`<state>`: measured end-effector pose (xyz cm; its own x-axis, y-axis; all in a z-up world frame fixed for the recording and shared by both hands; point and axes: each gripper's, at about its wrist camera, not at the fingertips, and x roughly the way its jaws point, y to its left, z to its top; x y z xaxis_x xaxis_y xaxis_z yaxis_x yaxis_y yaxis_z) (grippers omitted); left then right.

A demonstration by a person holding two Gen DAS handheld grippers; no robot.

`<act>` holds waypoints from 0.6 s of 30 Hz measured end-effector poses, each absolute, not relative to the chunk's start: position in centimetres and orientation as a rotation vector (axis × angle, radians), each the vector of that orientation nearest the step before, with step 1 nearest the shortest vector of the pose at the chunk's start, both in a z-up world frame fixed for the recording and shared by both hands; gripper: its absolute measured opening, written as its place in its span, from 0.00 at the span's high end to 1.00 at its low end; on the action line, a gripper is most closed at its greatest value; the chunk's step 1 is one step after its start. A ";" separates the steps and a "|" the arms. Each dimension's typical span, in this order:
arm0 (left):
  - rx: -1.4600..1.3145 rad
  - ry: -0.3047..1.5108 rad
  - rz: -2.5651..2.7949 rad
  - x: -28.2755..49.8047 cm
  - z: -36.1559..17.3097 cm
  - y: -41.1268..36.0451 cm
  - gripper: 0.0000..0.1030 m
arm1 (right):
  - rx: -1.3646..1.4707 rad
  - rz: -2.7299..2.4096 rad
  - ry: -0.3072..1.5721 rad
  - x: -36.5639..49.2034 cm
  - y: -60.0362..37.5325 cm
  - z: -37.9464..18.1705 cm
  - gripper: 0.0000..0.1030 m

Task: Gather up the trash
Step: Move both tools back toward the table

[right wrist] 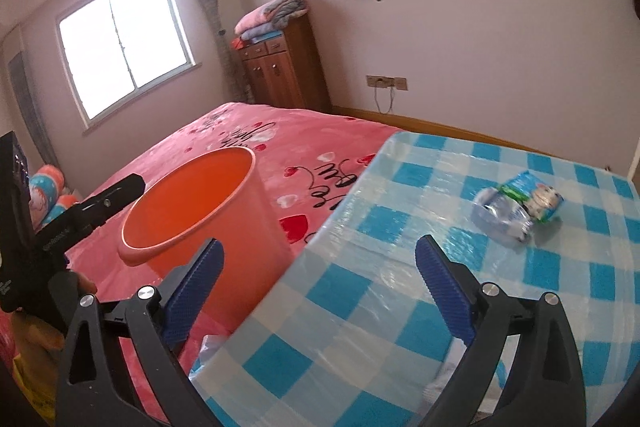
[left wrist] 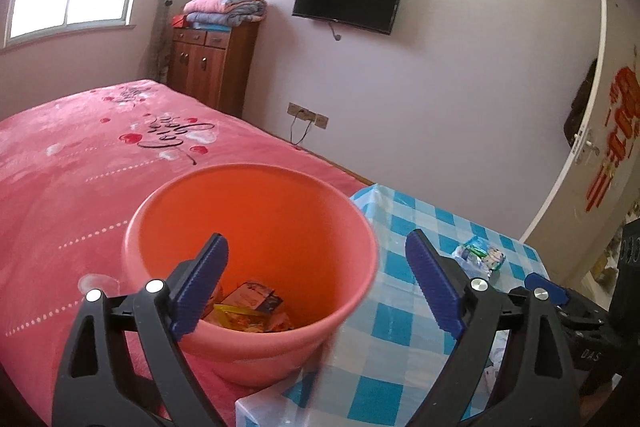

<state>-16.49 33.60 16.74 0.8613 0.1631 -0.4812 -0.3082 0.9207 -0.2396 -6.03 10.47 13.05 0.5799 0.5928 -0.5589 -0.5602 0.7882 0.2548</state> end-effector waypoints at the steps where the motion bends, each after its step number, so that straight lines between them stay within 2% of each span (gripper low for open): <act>1: -0.308 0.475 0.246 -16.4 16.8 33.1 0.12 | 0.056 0.662 0.673 -6.1 9.9 12.9 0.07; 18: -0.230 0.578 0.129 -14.8 15.6 26.4 0.12 | 0.073 0.570 0.640 -7.4 5.1 11.9 0.07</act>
